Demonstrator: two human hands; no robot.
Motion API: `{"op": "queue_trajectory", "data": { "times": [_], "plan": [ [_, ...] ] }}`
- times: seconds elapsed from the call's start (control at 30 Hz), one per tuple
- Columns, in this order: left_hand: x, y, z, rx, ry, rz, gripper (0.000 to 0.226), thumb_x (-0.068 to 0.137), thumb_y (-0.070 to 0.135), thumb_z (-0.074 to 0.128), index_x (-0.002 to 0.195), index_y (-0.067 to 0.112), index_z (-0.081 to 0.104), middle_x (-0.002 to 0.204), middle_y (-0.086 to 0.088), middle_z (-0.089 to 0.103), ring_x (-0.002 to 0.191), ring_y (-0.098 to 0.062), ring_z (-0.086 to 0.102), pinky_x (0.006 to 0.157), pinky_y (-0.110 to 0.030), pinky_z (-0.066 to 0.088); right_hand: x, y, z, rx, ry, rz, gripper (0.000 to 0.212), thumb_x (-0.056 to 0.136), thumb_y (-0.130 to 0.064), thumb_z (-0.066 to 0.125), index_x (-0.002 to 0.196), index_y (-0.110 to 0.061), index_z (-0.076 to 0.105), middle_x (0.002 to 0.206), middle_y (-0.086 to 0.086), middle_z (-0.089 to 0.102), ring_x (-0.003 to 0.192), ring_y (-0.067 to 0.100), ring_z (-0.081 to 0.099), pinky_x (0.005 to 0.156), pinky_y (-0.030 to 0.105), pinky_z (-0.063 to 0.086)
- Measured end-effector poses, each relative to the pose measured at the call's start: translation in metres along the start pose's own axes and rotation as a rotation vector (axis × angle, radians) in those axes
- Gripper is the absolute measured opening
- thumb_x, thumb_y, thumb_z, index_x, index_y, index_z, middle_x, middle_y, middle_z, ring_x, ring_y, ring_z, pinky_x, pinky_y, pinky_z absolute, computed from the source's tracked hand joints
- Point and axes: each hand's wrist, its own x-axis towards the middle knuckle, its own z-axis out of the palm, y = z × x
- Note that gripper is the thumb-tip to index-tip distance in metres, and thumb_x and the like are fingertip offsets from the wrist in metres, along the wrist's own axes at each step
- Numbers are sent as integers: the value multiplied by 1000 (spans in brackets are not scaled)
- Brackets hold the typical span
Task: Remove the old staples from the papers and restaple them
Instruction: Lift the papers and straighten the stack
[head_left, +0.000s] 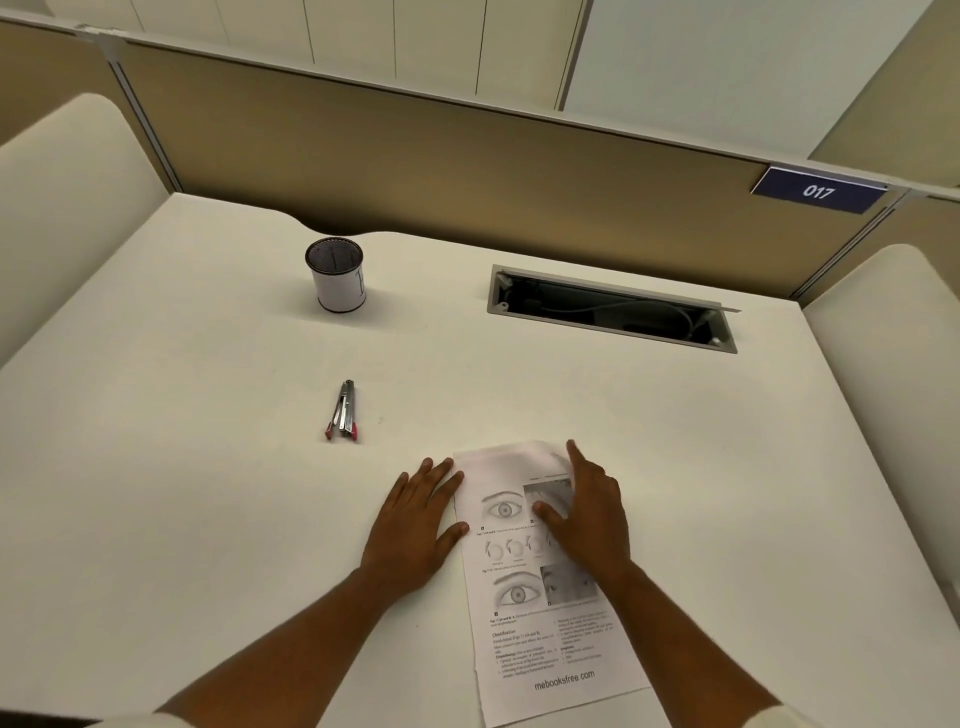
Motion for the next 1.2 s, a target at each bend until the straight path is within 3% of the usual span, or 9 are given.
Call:
{"op": "queue_trajectory", "data": {
  "times": [0.17, 0.3, 0.4, 0.53, 0.63, 0.73, 0.97, 1.1, 1.2],
  "plan": [
    [2, 4, -3, -31, -30, -27, 67, 102, 54, 41, 161, 29, 22, 171, 10, 9, 159, -16, 1, 128, -35, -2, 3, -6, -17, 405, 10, 320, 119, 71, -26, 93, 161, -24, 15, 138, 12, 55, 119, 29, 60, 97, 41, 52],
    [3, 14, -9, -152, -12, -108, 78, 101, 50, 47, 163, 21, 11, 171, 6, 9, 159, -16, 5, 129, -36, 1, -3, 1, -27, 565, -1, 332, 46, 77, -20, 88, 118, -21, 68, 109, 4, 77, 95, 23, 74, 86, 48, 62],
    [10, 29, -22, -532, 101, -294, 84, 97, 47, 60, 162, 14, 17, 165, 4, 25, 153, -15, 24, 128, -38, 20, -8, -3, -38, 800, -14, 275, 26, 79, -20, 87, 101, -26, 73, 97, 1, 80, 83, 21, 78, 69, 35, 64],
    [29, 44, -47, -1102, -3, -410, 51, 99, 40, 62, 143, 19, 47, 142, -2, 61, 124, -19, 63, 102, -44, 56, -14, -17, -54, 976, -9, 152, 28, 80, -29, 86, 105, -21, 75, 97, 2, 81, 84, 23, 79, 64, 30, 62],
    [38, 51, -63, -1161, 76, -426, 21, 105, 31, 54, 120, 20, 64, 115, -3, 76, 101, -21, 75, 81, -35, 64, -14, -28, -61, 990, 46, 141, 24, 86, -29, 80, 107, -20, 74, 98, 2, 80, 85, 23, 79, 66, 35, 64],
    [41, 61, -78, -1152, 189, -423, 18, 106, 28, 50, 114, 20, 65, 107, 1, 76, 94, -17, 76, 69, -24, 61, -11, -39, -67, 932, 107, 132, 17, 94, -29, 72, 110, -22, 68, 102, 2, 77, 87, 21, 77, 72, 40, 65],
    [43, 85, -128, -1085, 455, -218, 14, 108, 19, 47, 117, 15, 56, 105, 1, 69, 89, 2, 70, 67, -14, 57, -19, -78, -92, 892, 365, -43, 14, 103, -19, 57, 115, -27, 58, 105, -3, 68, 93, 15, 72, 69, 28, 64],
    [37, 101, -156, -1096, 532, -39, 19, 101, 23, 46, 115, 34, 51, 100, 25, 66, 98, 1, 67, 71, -12, 55, -27, -100, -106, 946, 463, -141, 25, 99, -23, 62, 118, -37, 54, 110, -9, 67, 101, 7, 68, 73, 19, 62],
    [32, 104, -160, -1086, 520, -9, 28, 97, 25, 49, 119, 42, 45, 104, 38, 61, 106, 7, 62, 74, -9, 54, -32, -102, -104, 973, 457, -143, 50, 93, -23, 69, 137, -25, 45, 120, 0, 63, 112, 14, 65, 82, 27, 63]
  ]
}}
